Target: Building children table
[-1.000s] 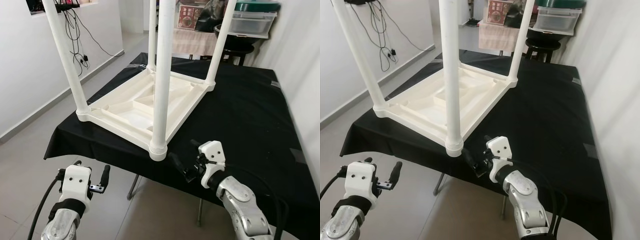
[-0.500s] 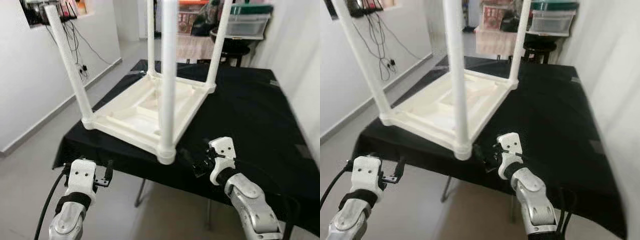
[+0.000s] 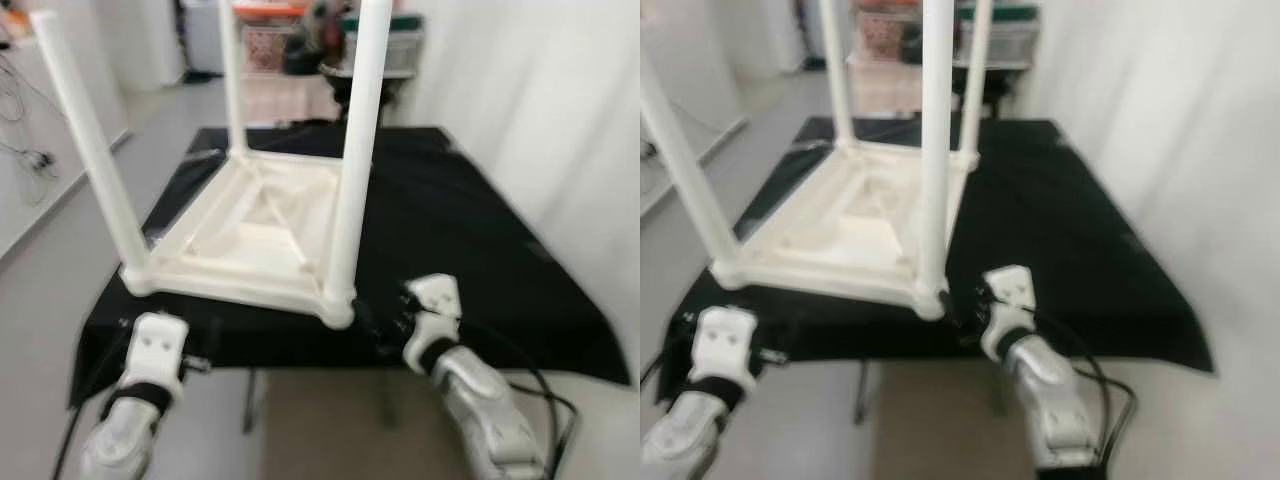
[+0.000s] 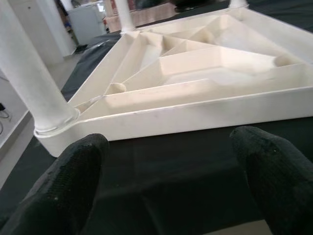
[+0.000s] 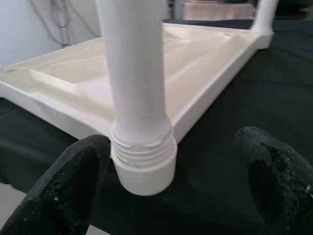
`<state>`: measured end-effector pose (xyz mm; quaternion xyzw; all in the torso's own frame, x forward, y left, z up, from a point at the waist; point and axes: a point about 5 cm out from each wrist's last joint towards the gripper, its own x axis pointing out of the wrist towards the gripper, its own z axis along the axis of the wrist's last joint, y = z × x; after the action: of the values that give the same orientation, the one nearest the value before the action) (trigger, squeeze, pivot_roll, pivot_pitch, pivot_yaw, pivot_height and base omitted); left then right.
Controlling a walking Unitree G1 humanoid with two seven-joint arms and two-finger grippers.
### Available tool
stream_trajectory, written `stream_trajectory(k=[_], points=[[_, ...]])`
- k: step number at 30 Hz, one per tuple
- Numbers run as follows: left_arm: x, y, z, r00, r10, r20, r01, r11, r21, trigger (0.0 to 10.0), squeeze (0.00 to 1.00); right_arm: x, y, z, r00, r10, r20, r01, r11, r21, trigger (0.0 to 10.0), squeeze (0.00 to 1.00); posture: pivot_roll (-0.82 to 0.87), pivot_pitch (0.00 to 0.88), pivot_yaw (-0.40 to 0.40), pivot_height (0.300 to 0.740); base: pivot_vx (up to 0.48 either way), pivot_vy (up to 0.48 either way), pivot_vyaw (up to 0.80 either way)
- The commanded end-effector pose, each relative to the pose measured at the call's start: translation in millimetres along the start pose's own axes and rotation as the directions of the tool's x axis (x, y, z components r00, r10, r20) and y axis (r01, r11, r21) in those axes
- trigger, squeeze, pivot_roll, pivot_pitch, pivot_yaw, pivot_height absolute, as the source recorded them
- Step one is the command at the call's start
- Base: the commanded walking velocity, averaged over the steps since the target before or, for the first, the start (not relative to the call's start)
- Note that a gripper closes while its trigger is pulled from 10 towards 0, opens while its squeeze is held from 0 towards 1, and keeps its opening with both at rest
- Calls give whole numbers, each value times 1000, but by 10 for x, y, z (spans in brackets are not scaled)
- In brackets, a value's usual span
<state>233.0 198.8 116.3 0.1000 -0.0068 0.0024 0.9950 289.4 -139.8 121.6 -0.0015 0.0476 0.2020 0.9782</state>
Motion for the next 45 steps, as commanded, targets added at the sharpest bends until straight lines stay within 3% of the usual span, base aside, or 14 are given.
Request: stream_trajectory(k=[1, 41, 42, 44, 45], points=[[17, -20, -14, 1000, -12, -13, 13, 1000, 8, 10000, 0, -14, -91, 17, 998, -58, -13, 58, 998, -11, 10000, 0, -37, 0, -11, 740, 0, 0, -525], [126, -28, -16, 999, -32, -20, 31, 999, -25, 10000, 0, 45, -87, 32, 997, -76, -29, 72, 991, -110, 10000, 0, -76, 0, 5, 740, 0, 0, -13], [138, -43, 3, 999, -42, -14, 42, 999, -3, 10000, 0, 56, -88, 39, 997, -75, -28, 71, 990, -121, 10000, 0, -79, 0, 5, 740, 0, 0, 0], [162, -163, 103, 991, -130, 19, 126, 980, 156, 10000, 0, 102, -68, 91, 998, -65, -18, 61, 986, -154, 10000, 0, -79, 0, 5, 740, 0, 0, 0], [162, -163, 103, 991, -130, 19, 126, 980, 156, 10000, 0, 102, -68, 91, 998, -65, -18, 61, 986, -154, 10000, 0, -79, 0, 5, 740, 0, 0, 0]])
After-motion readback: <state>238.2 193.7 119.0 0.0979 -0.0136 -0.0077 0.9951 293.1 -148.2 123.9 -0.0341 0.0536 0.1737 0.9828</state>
